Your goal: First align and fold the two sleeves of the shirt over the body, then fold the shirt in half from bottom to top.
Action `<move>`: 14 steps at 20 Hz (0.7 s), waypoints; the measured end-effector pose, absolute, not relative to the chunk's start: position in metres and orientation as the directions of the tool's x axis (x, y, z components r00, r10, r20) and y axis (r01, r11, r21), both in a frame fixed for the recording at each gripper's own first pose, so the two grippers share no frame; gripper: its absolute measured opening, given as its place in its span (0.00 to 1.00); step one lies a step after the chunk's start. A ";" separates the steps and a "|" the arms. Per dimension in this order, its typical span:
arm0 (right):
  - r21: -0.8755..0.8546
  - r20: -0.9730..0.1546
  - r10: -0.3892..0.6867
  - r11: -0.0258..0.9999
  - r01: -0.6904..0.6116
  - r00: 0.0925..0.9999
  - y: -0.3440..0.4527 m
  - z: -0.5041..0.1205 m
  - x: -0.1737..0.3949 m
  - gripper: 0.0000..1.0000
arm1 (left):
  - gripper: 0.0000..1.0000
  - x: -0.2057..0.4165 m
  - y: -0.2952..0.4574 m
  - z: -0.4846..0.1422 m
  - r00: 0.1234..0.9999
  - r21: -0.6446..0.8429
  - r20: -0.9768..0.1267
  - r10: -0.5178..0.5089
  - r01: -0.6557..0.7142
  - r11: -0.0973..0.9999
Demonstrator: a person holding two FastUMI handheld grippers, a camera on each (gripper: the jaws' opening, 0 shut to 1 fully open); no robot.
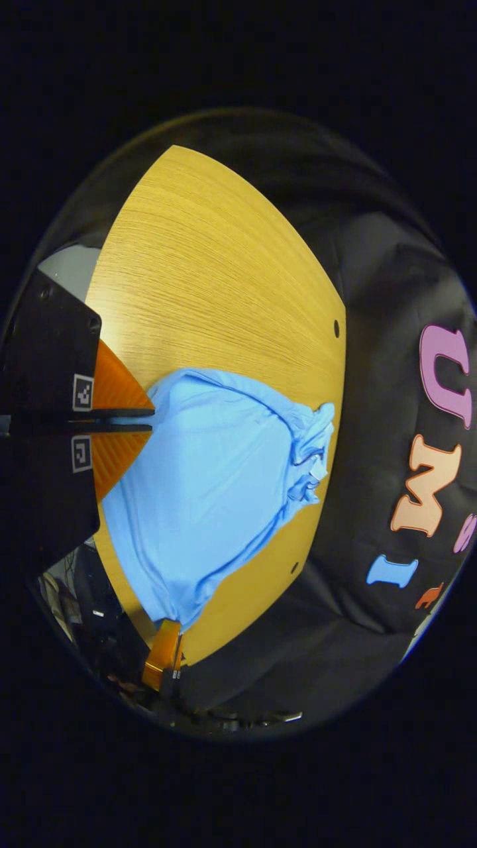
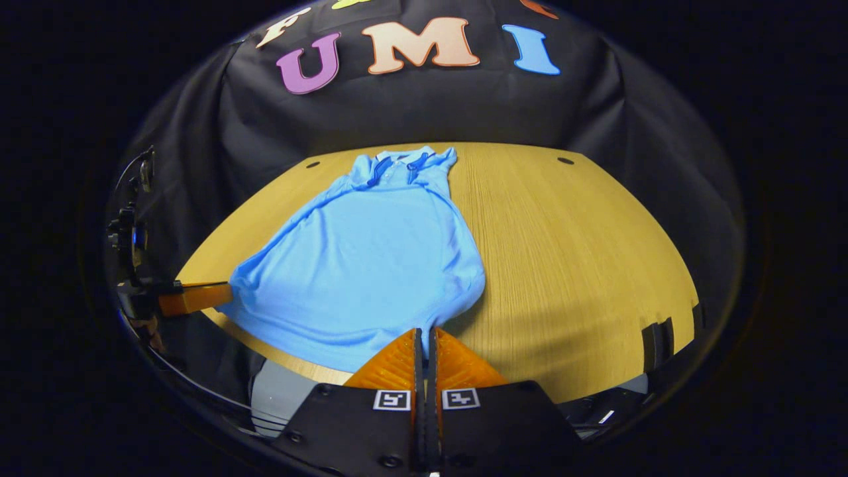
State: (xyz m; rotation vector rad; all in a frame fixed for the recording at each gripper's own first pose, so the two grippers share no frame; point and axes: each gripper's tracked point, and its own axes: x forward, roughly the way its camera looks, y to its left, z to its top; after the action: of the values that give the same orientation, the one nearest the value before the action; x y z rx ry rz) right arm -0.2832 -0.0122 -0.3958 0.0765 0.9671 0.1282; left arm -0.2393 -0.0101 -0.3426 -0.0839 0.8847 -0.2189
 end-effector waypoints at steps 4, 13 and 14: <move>0.137 -0.756 0.151 0.988 -0.072 0.636 -0.012 -0.358 -0.240 0.03 | 0.00 -0.204 -0.019 -0.304 0.670 -0.154 -0.697 -0.256 0.208 0.966; 0.216 -0.668 0.234 0.969 -0.116 0.707 0.004 -0.323 -0.131 0.03 | 0.00 -0.115 -0.030 -0.265 0.731 -0.127 -0.637 -0.244 0.213 0.969; 0.225 -0.660 0.242 0.967 -0.120 0.711 0.005 -0.322 -0.118 0.03 | 0.00 -0.103 -0.033 -0.263 0.736 -0.133 -0.631 -0.246 0.210 0.969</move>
State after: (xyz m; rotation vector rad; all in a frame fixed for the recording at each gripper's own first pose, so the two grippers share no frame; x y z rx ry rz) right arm -0.1175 0.0049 -0.3220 0.1703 0.7537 0.2017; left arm -0.1031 -0.0332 -0.2629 -0.0546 0.7008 -0.2508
